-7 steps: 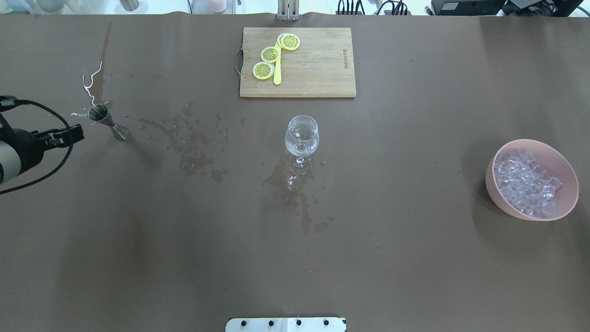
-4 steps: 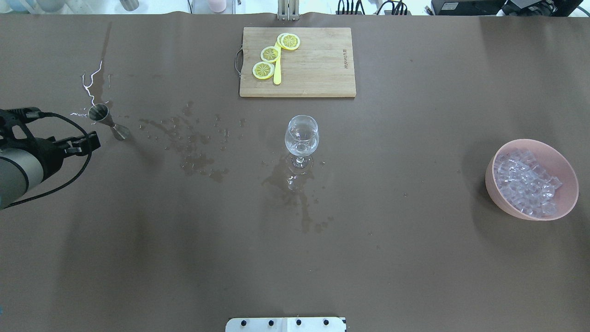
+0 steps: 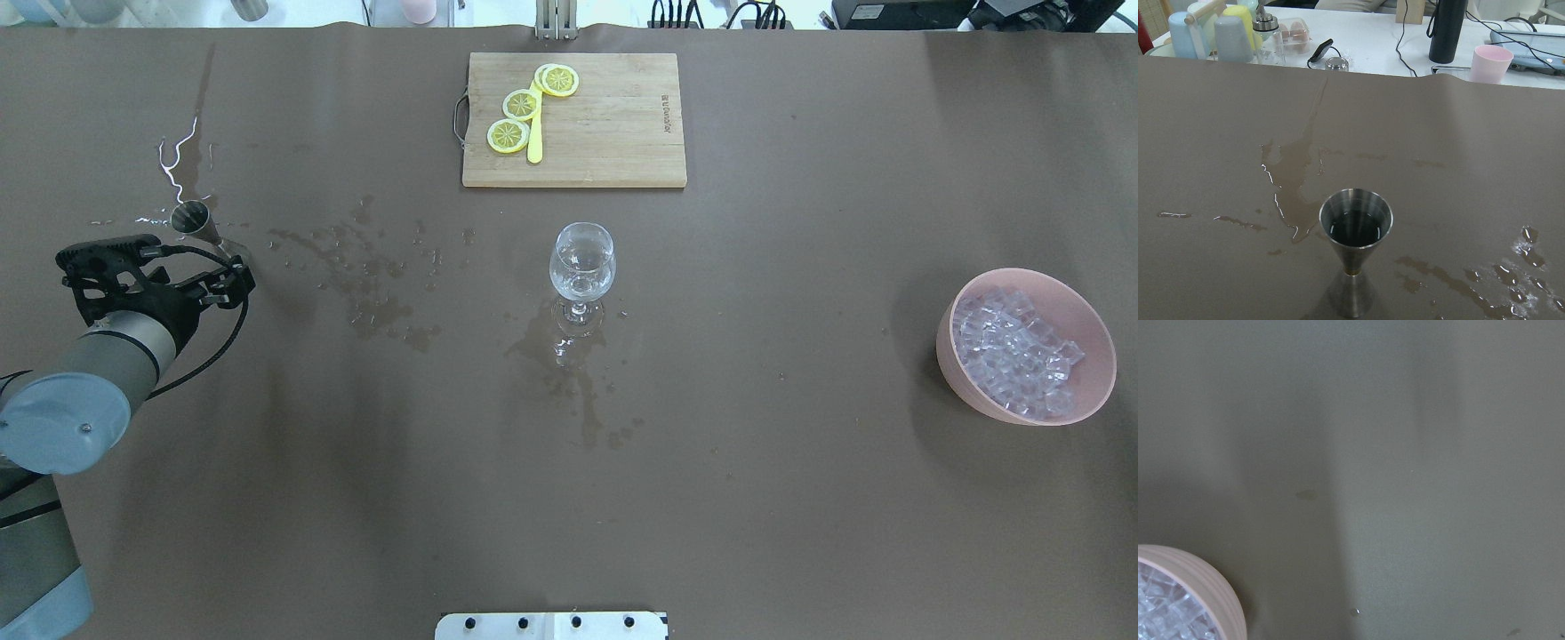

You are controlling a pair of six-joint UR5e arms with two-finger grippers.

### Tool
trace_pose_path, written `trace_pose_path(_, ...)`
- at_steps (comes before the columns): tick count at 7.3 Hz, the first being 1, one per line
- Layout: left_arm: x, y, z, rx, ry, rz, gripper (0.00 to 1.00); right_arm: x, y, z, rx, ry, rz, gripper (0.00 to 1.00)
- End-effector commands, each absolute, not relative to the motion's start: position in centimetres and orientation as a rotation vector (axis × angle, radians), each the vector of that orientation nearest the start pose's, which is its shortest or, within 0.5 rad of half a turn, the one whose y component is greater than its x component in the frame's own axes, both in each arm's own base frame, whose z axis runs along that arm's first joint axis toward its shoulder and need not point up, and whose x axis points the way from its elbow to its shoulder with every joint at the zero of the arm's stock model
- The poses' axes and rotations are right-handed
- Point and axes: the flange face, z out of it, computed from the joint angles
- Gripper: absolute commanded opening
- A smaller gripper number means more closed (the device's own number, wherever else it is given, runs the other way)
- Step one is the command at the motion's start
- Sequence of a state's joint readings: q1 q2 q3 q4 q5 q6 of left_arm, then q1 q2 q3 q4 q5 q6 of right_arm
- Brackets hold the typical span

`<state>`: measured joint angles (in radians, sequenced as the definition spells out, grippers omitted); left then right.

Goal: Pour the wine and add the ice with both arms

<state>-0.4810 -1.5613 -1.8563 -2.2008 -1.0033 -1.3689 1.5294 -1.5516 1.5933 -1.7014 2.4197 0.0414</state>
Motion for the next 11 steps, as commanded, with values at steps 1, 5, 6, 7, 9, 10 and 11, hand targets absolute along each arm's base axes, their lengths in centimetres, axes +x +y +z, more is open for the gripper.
trace_pose_path(1,35.7,-40.5,46.5,0.883,0.591,-0.549,0.97,3.8,-49.8,64.3,-0.114,-0.844,0.036,1.00)
trace_pose_path(5,39.3,-42.0,48.5,0.936,0.572,-0.661,0.97,3.8,-49.7,64.4,-0.114,-0.845,0.036,1.00)
trace_pose_path(6,40.1,-42.4,48.6,0.935,0.568,-0.661,0.97,3.8,-49.7,64.4,-0.116,-0.845,0.036,1.00)
trace_pose_path(7,40.6,-42.8,48.5,0.955,0.559,-0.669,0.97,3.8,-49.7,64.4,-0.116,-0.844,0.036,1.00)
trace_pose_path(9,41.7,-43.8,49.4,1.001,0.514,-0.681,0.97,3.8,-49.7,64.5,-0.117,-0.844,0.037,1.00)
trace_pose_path(10,41.8,-43.9,49.9,1.003,0.502,-0.678,0.97,3.8,-49.7,64.5,-0.117,-0.844,0.037,1.00)
trace_pose_path(11,41.9,-44.0,50.7,1.009,0.483,-0.675,0.97,3.8,-49.8,64.4,-0.116,-0.845,0.037,1.00)
